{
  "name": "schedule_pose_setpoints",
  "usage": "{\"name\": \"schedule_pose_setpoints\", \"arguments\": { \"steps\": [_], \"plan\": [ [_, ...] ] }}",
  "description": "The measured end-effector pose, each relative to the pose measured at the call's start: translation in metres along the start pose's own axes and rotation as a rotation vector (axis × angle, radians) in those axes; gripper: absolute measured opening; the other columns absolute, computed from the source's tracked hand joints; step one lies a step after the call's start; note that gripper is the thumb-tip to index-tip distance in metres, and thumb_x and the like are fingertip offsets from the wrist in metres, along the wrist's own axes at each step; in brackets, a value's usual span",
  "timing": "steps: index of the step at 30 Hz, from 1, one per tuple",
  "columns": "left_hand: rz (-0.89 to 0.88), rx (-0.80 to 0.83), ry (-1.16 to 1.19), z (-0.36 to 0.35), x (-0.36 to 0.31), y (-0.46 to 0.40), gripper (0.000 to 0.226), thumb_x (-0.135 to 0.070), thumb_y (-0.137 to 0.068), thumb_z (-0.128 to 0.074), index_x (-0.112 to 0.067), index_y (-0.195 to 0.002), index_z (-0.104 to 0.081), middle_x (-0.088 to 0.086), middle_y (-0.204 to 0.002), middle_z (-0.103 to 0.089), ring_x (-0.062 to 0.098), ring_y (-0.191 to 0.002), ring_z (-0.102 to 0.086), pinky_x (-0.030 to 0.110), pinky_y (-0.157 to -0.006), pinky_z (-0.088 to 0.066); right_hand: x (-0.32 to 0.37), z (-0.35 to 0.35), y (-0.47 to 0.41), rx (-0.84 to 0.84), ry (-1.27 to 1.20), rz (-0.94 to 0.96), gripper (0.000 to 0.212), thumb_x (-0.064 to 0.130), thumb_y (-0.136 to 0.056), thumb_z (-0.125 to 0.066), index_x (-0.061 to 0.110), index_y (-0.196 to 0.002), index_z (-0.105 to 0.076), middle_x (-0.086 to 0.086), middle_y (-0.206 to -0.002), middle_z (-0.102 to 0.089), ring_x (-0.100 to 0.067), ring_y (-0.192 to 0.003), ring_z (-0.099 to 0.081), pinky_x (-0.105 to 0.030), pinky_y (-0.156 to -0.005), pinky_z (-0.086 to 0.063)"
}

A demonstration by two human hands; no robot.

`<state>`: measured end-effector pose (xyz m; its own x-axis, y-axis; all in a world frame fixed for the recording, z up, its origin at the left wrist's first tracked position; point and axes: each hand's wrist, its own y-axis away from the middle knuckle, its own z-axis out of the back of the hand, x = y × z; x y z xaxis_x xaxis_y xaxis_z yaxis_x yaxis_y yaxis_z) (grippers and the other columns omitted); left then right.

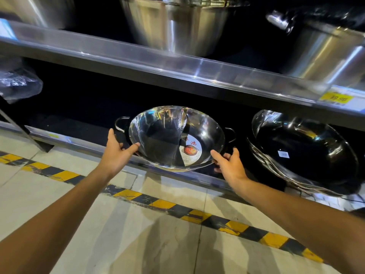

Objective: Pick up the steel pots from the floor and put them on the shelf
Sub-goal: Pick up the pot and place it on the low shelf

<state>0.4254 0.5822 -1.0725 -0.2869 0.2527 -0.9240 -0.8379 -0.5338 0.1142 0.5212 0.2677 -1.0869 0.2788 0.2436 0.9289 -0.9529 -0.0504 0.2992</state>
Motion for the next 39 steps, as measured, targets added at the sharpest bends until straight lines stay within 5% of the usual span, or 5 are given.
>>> {"name": "schedule_pose_setpoints", "arguments": {
  "steps": [5,10,29,33,39],
  "plan": [
    [-0.096,0.142,-0.048,-0.003,-0.005,0.019,0.056,-0.028,-0.091,-0.064,-0.032,-0.138,-0.034,-0.008,-0.135,-0.052,0.012,-0.122,-0.049,0.034,-0.096,-0.041,-0.001,-0.015,0.017,0.072,0.019,0.056,0.092,0.022,-0.088,-0.076,0.019,-0.158,-0.017,-0.01,-0.143,-0.056,-0.027,-0.115,-0.064,-0.051,-0.1,-0.053],
    [-0.049,0.169,-0.079,-0.005,-0.01,0.01,0.048,-0.025,-0.093,-0.062,-0.032,-0.134,-0.04,-0.003,-0.131,-0.06,0.017,-0.123,-0.054,0.054,-0.109,-0.039,0.008,-0.016,0.009,0.006,0.034,0.074,0.062,0.012,-0.081,-0.078,0.014,-0.133,-0.044,-0.01,-0.123,-0.066,-0.028,-0.11,-0.067,-0.051,-0.095,-0.056],
    [-0.054,0.223,-0.054,-0.058,0.002,-0.025,0.079,-0.03,-0.095,-0.058,-0.033,-0.154,-0.006,-0.003,-0.156,-0.037,0.02,-0.142,-0.036,0.054,-0.115,-0.031,-0.005,-0.002,-0.049,-0.018,0.164,0.038,0.035,0.025,-0.089,-0.075,0.007,-0.118,-0.067,-0.005,-0.104,-0.074,-0.022,-0.102,-0.07,-0.039,-0.095,-0.056],
    [-0.17,0.188,-0.109,-0.058,0.005,-0.027,0.072,-0.033,-0.093,-0.06,-0.025,-0.151,-0.019,0.003,-0.153,-0.037,0.022,-0.142,-0.034,0.054,-0.115,-0.031,-0.008,-0.004,-0.037,-0.014,0.112,0.123,0.066,0.032,-0.088,-0.075,0.011,-0.141,-0.042,0.0,-0.121,-0.066,-0.021,-0.12,-0.061,-0.036,-0.102,-0.049],
    [-0.094,0.147,-0.409,-0.055,0.019,-0.023,0.1,-0.064,-0.086,-0.053,-0.026,-0.155,0.009,0.003,-0.163,0.018,0.028,-0.15,0.013,0.051,-0.12,-0.006,-0.016,-0.024,-0.008,0.045,0.039,0.135,0.121,0.038,-0.063,-0.094,0.031,-0.154,-0.016,0.001,-0.152,-0.042,-0.015,-0.136,-0.043,-0.035,-0.117,-0.033]
  ]
}}
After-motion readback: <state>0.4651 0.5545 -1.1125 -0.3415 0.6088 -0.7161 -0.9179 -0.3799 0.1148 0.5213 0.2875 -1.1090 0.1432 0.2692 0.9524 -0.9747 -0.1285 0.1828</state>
